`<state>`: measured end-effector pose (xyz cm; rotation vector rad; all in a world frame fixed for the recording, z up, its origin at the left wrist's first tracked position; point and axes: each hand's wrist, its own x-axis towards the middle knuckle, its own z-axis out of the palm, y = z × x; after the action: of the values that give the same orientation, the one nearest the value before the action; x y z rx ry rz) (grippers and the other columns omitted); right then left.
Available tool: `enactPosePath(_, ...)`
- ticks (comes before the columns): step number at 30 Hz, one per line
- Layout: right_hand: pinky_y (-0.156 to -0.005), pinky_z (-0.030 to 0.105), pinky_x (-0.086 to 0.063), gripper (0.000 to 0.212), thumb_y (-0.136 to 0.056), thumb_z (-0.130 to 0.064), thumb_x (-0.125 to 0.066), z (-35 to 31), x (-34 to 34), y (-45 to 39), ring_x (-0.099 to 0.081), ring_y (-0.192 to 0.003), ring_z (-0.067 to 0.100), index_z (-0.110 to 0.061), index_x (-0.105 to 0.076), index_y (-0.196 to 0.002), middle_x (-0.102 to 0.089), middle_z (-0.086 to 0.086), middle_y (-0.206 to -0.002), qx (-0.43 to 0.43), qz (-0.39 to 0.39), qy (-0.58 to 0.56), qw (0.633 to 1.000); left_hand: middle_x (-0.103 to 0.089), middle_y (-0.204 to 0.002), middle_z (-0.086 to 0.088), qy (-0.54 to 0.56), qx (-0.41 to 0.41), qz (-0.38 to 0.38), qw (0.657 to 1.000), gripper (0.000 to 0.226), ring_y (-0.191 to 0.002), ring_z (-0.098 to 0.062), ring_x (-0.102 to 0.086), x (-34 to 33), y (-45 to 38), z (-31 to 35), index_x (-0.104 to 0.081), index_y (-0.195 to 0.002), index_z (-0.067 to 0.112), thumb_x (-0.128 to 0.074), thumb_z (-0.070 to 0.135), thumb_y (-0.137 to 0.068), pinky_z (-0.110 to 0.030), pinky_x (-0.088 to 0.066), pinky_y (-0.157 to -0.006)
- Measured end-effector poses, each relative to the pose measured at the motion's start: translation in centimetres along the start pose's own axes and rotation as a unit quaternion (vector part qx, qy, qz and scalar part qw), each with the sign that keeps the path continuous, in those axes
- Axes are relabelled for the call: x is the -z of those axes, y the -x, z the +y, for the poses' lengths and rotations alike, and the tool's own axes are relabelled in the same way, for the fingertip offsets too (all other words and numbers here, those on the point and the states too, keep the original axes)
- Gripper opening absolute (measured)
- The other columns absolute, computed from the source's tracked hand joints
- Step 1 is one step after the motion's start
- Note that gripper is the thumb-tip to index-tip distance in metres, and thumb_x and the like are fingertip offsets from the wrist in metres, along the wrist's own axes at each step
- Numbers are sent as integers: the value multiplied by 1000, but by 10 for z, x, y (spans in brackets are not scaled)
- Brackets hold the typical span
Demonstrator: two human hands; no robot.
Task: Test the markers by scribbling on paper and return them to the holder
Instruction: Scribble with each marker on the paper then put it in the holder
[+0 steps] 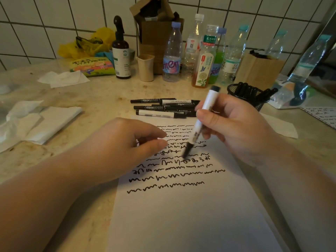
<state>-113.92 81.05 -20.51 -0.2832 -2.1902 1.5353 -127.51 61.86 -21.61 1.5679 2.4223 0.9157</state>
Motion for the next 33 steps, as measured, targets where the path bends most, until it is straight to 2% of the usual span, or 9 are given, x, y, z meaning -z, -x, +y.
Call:
enactPosePath(5,-67,32,-59,12,-79,-17,-69,4,-4,-1,-70,-73,25,-11,-65,-89,-69,12,-78,-13,-61,-170,983,-58,-91,38,-4,-18,-7,1000,44,-78,8,-55,0,0,7,-63,-100,53,-43,70,-64,-13,-40,-53)
enactPosePath(10,-75,40,-56,27,-80,-32,-68,3,-7,2,-74,-86,33,-17,-76,-99,-76,17,-89,2,-97,-126,987,-56,-93,36,-32,-21,22,999,43,-82,5,-55,-2,-1,6,-66,-98,46,-42,64,-67,-14,-44,-55)
enactPosePath(13,-71,38,-54,24,-81,-36,-69,3,-12,3,-72,-79,30,-19,-76,-96,-76,16,-87,7,-105,-114,988,-64,-82,25,-22,-39,44,998,36,-81,3,-57,-2,1,8,-62,-91,52,-40,66,-66,-18,-48,-53)
enactPosePath(17,-64,38,-51,34,-84,-46,-69,2,-20,4,-66,-70,27,-14,-70,-94,-72,12,-80,0,-122,-157,980,-61,-64,21,-82,-91,57,991,41,-70,-4,-58,0,3,7,-68,-90,37,-39,63,-81,-15,-43,-51)
enactPosePath(21,-61,36,-51,31,-86,-41,-62,3,-23,5,-65,-64,24,-12,-71,-90,-72,13,-77,-9,-100,-131,986,-55,-64,20,-116,-66,39,990,48,-61,0,-52,-2,0,11,-61,-88,40,-23,66,-74,-11,-30,-51)
enactPosePath(26,-50,29,-49,15,-89,-13,-59,2,-18,4,-64,-55,23,-6,-69,-79,-70,16,-69,19,-111,-110,988,-51,-67,14,-115,-65,-25,991,19,-64,-3,-49,-1,2,19,-41,-70,45,-32,58,-81,-17,-30,-53)
enactPosePath(29,-38,36,-29,12,-77,-12,-64,4,-7,4,-57,-48,21,-12,-68,-65,-63,9,-58,61,-101,-117,986,-57,-75,16,-124,-65,-96,986,38,-71,-1,-53,2,4,7,-50,-79,46,-18,68,-72,-21,-44,-63)
enactPosePath(31,-39,37,-24,16,-70,-15,-59,6,6,1,-49,-42,18,-17,-66,-55,-58,4,-51,77,-47,-148,985,-63,-76,16,-77,-50,-71,993,35,-71,-2,-58,7,3,-2,-53,-80,53,-24,70,-70,-30,-51,-67)
enactPosePath(33,-37,26,-27,19,-69,-12,-58,7,12,-1,-45,-40,16,-16,-63,-51,-55,1,-48,58,-23,-159,985,-64,-74,20,-21,-37,-20,999,28,-64,-4,-60,11,2,-7,-57,-77,53,-34,69,-71,-35,-52,-62)
